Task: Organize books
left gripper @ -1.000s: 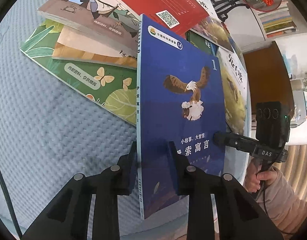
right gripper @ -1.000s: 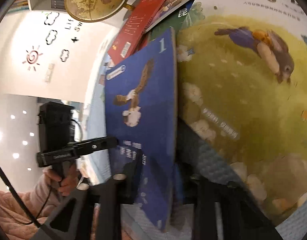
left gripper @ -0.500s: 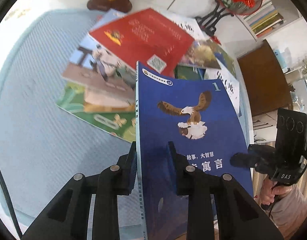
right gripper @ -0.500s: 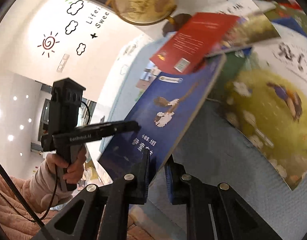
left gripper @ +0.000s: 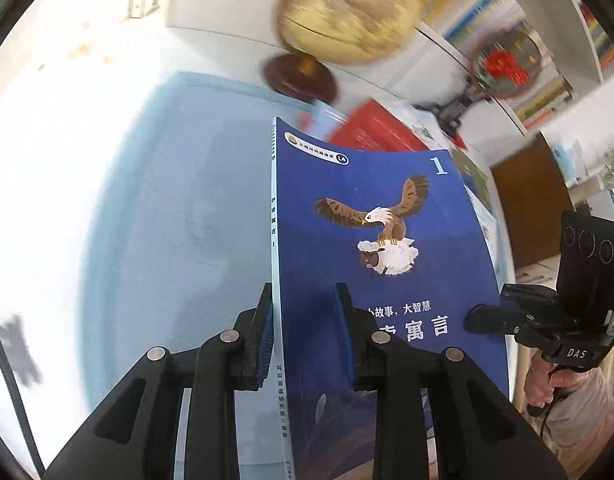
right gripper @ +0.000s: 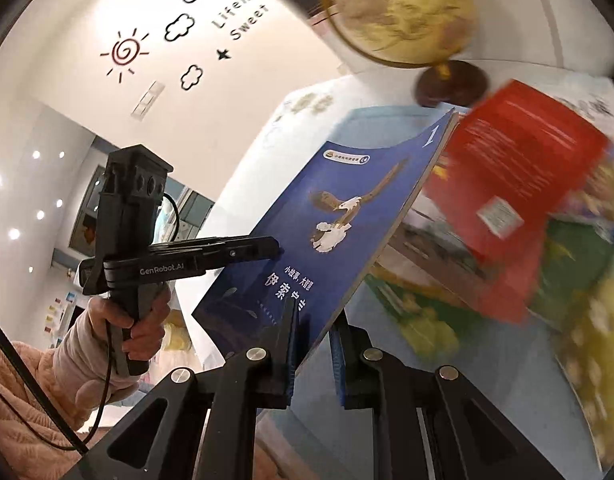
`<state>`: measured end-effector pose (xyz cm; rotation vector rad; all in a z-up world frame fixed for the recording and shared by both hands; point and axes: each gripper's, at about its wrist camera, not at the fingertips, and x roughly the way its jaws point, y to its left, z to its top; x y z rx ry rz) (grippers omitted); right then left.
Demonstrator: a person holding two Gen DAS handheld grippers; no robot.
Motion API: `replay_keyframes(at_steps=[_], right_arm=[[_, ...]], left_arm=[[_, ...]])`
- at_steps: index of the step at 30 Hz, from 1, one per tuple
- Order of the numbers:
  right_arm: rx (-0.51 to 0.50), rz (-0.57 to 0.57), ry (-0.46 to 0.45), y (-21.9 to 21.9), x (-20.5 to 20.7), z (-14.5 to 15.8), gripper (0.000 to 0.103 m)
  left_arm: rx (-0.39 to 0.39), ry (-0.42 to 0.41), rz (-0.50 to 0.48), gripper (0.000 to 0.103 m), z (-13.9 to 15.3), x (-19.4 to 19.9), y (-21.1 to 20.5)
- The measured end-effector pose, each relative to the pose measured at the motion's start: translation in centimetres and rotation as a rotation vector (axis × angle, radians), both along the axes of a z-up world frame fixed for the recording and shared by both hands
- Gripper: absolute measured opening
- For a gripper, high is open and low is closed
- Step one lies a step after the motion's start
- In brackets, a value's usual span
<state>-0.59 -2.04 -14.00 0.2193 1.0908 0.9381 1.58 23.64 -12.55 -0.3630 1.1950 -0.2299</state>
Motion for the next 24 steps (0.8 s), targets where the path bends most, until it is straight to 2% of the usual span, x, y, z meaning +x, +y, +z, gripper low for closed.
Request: replay_keyframes(at_steps=[5,10,15,18,24], right_arm=[[0.014,0.041,0.021,6.3,1.3,-1.0,0.014],[-0.006,0.054,0.073,10.7,1.8,-4.0,0.014],[-0.041,0.038,0.130,13.0,2.1,-6.6,0.014],[-0.084,0.032,0.156,12.8,1.9,-8.2,0.014],[-0.151,-0.006,0.212,12.5,1.7,-10.8,0.014]], left_arm=[[0.032,0.014,0.053,0.024,-0.7,0.2,5.9],[0.040,0.072,0.100,0.024,-3.6,0.0,11.0],[0.035,0.128,0.111,0.024,-6.5,-0.1,13.0],[0.022,0.157,0.114,0.024,-7.8,-0.1,13.2],[0.067,0.206,0.104,0.025,-9.3,0.0,12.3]])
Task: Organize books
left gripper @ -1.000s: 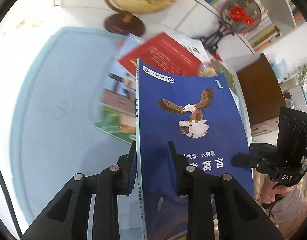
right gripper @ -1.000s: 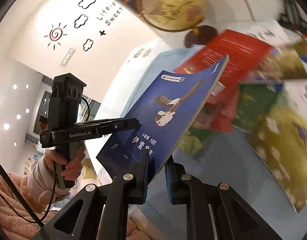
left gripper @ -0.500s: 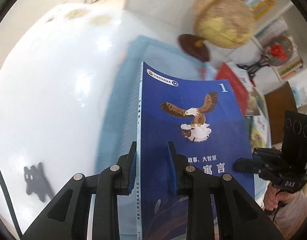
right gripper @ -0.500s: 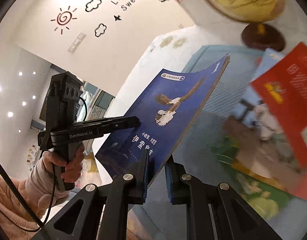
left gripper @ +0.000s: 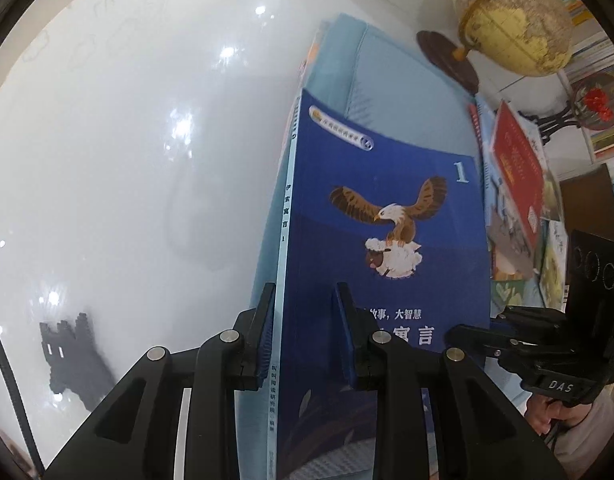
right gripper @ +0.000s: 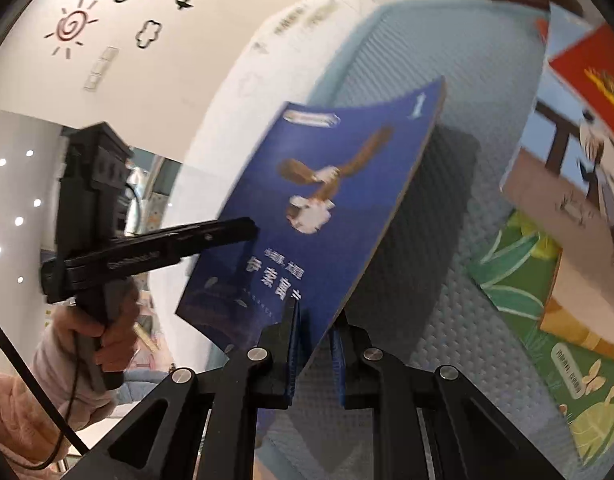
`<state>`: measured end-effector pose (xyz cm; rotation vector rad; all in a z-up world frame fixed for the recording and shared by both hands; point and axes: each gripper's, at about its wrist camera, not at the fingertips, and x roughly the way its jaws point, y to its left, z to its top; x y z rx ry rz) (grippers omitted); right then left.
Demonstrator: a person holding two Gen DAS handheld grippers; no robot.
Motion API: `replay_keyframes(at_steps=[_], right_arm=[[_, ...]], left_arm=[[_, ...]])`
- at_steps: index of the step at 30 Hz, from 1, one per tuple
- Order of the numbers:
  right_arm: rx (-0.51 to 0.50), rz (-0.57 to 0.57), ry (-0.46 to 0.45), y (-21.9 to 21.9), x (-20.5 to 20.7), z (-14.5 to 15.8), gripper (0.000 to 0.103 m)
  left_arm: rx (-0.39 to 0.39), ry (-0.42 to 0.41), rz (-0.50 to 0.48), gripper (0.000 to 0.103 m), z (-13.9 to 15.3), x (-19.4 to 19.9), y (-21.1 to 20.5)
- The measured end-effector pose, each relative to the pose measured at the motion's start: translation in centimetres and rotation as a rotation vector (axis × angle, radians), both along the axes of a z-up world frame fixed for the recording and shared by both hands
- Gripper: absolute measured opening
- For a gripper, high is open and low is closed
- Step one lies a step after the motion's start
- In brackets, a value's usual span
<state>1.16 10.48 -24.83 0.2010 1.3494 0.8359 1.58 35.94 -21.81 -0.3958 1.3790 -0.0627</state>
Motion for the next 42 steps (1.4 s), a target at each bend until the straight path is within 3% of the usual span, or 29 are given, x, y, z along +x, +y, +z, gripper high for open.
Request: replay_keyframes(at_steps=[3,7,17,23,24,28,34,42], right_arm=[[-0.015,-0.022,0.015,0.2,0.6,-0.2,0.014],[-0.016,-0.025,0.028,0.0,0.8,-0.4,0.014],[-0.025,-0.039,0.032,1.0,0.9,-0.7,0.016],[-0.022,-0.056,0.067,0.7,1.2,-0.5,0.029],[-0.024,-0.063,0.062,0.4,1.3,-0.1,0.036],[0.028,-0.120,-0.021,-3.0,1.7,3.2,0.054],[0.057,-0.346,-0.110,-12.5,3.8,6.6,0.056],[0.003,-0.569,-0.102,-22.8,6.4,6.3,0.056]], left_arm=[[0.062,0.035,-0.017,0.025,-0.6,-0.1,-0.1],[0.037,0.042,0.003,0.026,-0.8,-0.2,0.2],[0.099,0.060,0.013,0.029,-0.6,0.2,-0.2],[0.173,0.081,0.024,0.034,-0.2,1.0,-0.7],[0.198,0.063,0.028,0.034,0.4,1.1,-0.8],[0.198,-0.014,0.019,0.035,3.2,2.7,-2.1],[0.175,-0.113,-0.124,0.035,5.6,8.7,-9.5],[0.124,-0.172,-0.256,0.035,5.0,15.4,-20.4]])
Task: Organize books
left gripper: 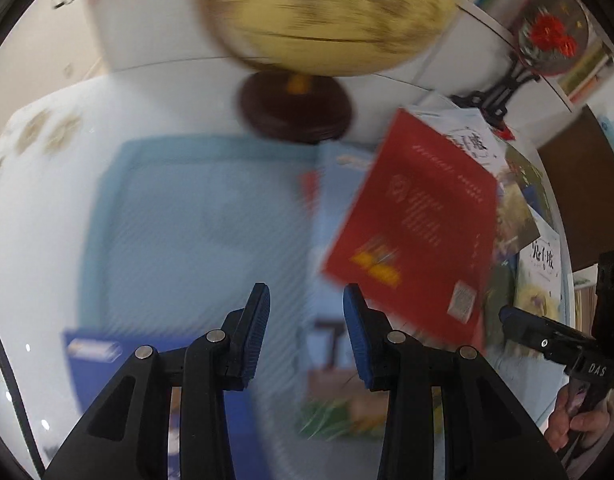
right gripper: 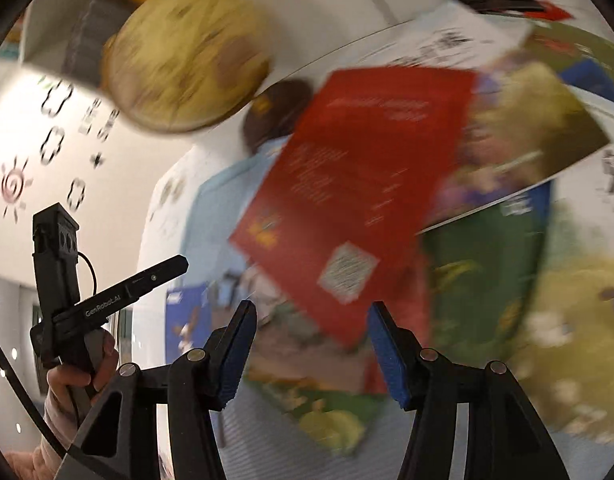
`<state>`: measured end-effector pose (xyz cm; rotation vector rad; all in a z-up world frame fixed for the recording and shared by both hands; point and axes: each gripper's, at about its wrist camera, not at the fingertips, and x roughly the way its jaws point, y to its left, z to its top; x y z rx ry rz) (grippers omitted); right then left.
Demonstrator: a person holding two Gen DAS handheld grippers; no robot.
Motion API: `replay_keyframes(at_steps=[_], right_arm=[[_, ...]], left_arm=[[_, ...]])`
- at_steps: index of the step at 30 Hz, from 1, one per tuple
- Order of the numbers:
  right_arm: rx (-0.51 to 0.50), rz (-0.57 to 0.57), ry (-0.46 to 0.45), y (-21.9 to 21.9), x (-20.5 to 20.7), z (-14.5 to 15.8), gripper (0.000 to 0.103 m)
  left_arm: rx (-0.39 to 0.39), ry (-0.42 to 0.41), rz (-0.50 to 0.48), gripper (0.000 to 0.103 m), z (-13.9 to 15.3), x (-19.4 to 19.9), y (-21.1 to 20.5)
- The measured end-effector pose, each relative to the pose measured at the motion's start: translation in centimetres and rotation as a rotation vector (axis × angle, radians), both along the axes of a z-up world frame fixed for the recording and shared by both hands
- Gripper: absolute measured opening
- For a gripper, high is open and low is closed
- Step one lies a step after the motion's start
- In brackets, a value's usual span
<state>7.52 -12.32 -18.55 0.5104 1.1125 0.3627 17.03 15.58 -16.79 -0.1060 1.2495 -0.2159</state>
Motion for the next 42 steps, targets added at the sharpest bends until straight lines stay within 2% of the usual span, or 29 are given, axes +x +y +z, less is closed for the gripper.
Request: replay_keyframes(at_steps=[5,9,11,15,18,21,24,28,29,31,33,35,39,42], right_arm=[[-0.013,-0.020,0.011,-1.2,1.9,-0.5,0.056],[-0.025,0.001,0.022,-1.1,3.8,-1.2,0.056],[-0.014,0.009,0.026,-0.8,4.4,-1.5,0.056],[-0.007,0.023,0.027,-0.5,5.3,-2.0,0.056],[0.021,0.029,0.046,-0.3,5.5,-2.6,0.056],[0.025,0.017,0.025,-0.4,5.0,-2.3,0.057],[0.048,0.009,0.023,-0.5,4.2,-1.9,0.057],[0.044,0.022,0.010,-0.6,2.7,-1.3,0.057],[0.062,0.030,0.005,-0.7,2.3,-1.1,0.057],[0.032,0.031,-0.002,-0.6,1.5,-0.9,0.056],[0.086,0.050,-0.010,-0.7,0.6,-0.7,0.047],[0.115,0.064,0.000,-0.5,-0.3,-0.6,0.045],[0.068,0.032,-0.023,-1.1,-1.6,-0.1,0.044],[0.007,-0.003,-0.039,-2.9,-1.0,0.3,0.044]], left_arm=[[0.051,-0.011,-0.035,0.036,-1.1,2.7,-3.3],[0.131,-0.001,-0.006,0.036,-2.5,4.6,-4.6],[0.147,0.004,0.001,0.036,-2.9,5.0,-4.7],[0.174,-0.015,0.007,0.045,-3.2,5.4,-4.8],[0.123,0.007,-0.003,0.049,-3.4,5.4,-5.0],[0.157,-0.008,-0.031,0.050,-3.3,4.7,-5.6],[0.148,0.008,-0.032,0.050,-3.2,3.8,-5.5],[0.172,0.008,-0.094,0.047,-2.9,1.7,-6.8],[0.156,0.022,-0.117,0.050,-2.9,0.9,-7.3],[0.179,0.018,-0.143,0.050,-2.9,-0.4,-8.2],[0.135,0.043,-0.167,0.050,-3.0,-1.7,-9.1],[0.095,0.053,-0.184,0.049,-2.9,-3.1,-9.9],[0.099,0.055,-0.238,0.049,-2.8,-5.7,-11.7],[0.085,0.049,-0.186,0.049,-2.5,-5.6,-11.0]])
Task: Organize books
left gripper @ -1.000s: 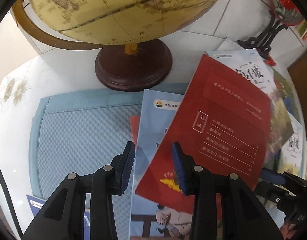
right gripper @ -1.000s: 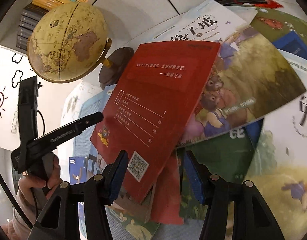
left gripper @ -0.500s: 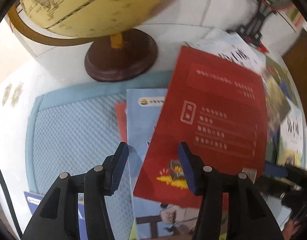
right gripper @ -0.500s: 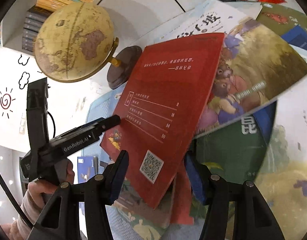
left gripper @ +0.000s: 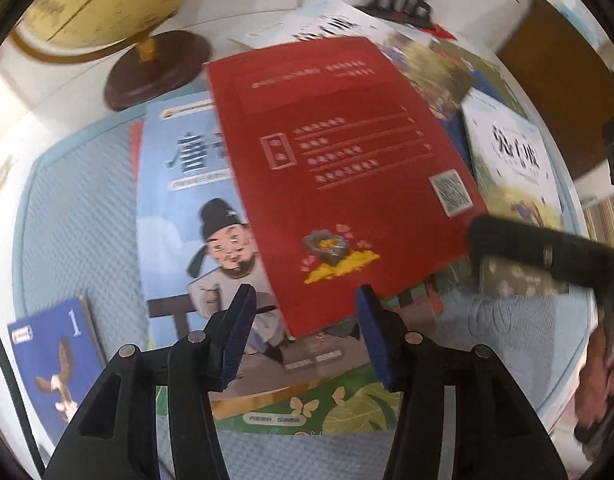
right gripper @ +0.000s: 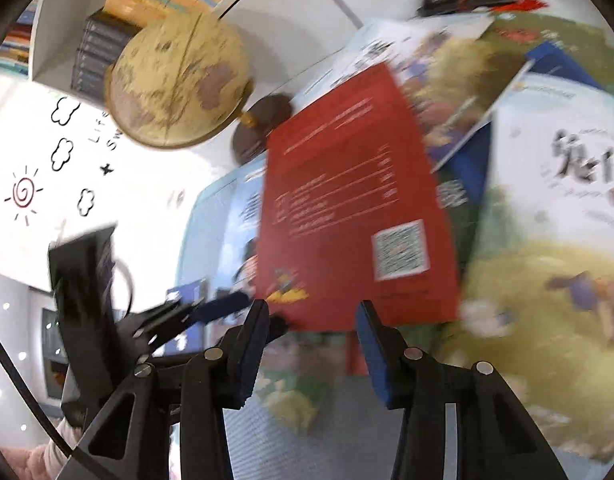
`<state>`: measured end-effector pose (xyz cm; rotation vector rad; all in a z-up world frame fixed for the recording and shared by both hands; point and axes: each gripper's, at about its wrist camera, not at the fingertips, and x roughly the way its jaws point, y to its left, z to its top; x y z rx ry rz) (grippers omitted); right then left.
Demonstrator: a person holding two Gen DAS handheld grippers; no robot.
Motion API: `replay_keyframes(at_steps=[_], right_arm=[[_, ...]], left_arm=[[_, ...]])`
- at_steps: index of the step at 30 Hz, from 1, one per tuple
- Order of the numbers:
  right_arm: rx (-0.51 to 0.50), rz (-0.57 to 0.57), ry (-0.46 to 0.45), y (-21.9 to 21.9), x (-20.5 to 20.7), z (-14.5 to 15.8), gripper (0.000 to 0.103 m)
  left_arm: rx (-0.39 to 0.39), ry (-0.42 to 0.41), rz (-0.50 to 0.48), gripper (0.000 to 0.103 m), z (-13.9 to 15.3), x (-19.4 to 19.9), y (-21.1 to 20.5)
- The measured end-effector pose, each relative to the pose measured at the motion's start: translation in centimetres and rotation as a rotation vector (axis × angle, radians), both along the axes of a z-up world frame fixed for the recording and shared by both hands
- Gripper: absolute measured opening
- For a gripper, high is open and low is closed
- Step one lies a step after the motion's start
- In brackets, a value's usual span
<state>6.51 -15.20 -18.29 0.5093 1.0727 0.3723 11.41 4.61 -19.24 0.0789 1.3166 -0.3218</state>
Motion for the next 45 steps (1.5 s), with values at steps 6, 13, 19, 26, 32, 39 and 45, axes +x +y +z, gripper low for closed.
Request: replay_keyframes(at_steps=[6,13,19,26,32,39,45], right_arm=[[-0.092,0.009,0.042,-1.8,5.1,-0.6,0.045],[-0.022,0.095,0.082,-0.7,6.3,-1.6,0.047],[-0.031,0.123,0.087,-0.2,2.4,-0.9,0.047],[0.153,0.075,0.119,-2.6,-5.2,-0.9,0.038],[0.264,0.040,0.097,-4.0,-8.0,0.0,0.012],[0.375,-0.060,0.068,-6.1,-9.5,0.4,0.008],[0.261,-0.054,-0.041,-6.7,-10.7,6.5,0.008]], left_arm=[[-0.080,-0.008,0.146,0.048,0.8,2.9,2.8],[-0.068,0.031,0.148,0.051,-0.2,4.3,1.9],[-0.026,0.035,0.109,0.049,-0.1,1.8,0.9],[-0.077,0.091,0.069,0.049,0.0,-3.5,-0.1],[-0.167,0.139,0.047,0.049,-0.4,-5.2,-2.1],[-0.220,0.150,0.091,0.049,-0.2,-5.4,-3.7],[-0.347,0.114,0.042,0.041,2.4,-4.1,-9.6]])
